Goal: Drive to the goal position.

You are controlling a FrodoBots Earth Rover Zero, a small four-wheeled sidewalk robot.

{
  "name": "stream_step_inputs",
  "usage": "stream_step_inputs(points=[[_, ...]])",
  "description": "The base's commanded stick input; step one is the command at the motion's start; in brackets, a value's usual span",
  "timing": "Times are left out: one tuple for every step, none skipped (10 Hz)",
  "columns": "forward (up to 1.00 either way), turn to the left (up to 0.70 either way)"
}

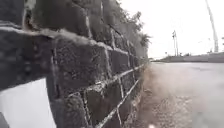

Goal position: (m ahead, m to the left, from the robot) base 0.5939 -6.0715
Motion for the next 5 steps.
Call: stream_step_inputs(points=[[0.70,0.00],[0.70,0.00],[0.70,0.00],[0.70,0.00],[0.70,0.00]])
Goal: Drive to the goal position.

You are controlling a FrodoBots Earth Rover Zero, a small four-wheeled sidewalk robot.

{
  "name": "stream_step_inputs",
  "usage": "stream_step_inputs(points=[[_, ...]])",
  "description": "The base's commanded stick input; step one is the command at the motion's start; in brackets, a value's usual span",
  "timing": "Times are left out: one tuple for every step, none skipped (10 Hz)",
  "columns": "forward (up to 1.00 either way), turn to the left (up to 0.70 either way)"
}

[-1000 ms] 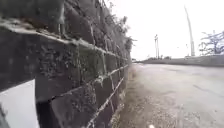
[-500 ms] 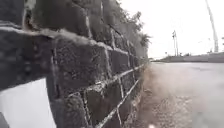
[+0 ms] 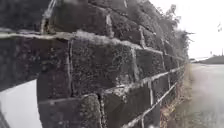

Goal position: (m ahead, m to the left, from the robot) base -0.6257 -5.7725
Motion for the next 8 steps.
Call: stream_step_inputs(points=[[0.70,0.00],[0.00,-0.45],[0.00,-0.45],[0.00,-0.45],[0.00,0.00],[0.00,0.00],[0.00,0.00],[0.00,0.00]])
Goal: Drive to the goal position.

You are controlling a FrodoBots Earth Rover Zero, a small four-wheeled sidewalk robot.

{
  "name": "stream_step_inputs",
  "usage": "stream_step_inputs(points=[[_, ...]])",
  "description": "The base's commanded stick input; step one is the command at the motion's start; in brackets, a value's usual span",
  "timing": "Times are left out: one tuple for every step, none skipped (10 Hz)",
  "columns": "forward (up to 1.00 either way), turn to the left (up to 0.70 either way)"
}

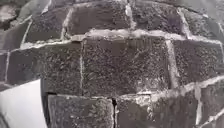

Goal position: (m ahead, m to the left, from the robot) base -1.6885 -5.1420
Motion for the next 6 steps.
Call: stream_step_inputs(points=[[0.00,0.00],[0.00,0.00],[0.00,0.00],[0.00,0.00],[0.00,0.00],[0.00,-0.43]])
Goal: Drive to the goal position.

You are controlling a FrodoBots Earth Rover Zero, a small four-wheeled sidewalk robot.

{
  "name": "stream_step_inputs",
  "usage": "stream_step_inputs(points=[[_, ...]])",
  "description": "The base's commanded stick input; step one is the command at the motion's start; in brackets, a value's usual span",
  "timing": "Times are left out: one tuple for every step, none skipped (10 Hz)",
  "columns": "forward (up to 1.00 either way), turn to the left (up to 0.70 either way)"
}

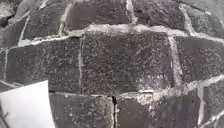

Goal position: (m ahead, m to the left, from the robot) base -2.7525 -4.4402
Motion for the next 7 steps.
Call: stream_step_inputs(points=[[0.00,-0.28],[0.00,-0.12],[-0.05,0.00],[-0.29,0.00],[-0.54,0.00],[-0.70,0.00],[-0.70,0.00]])
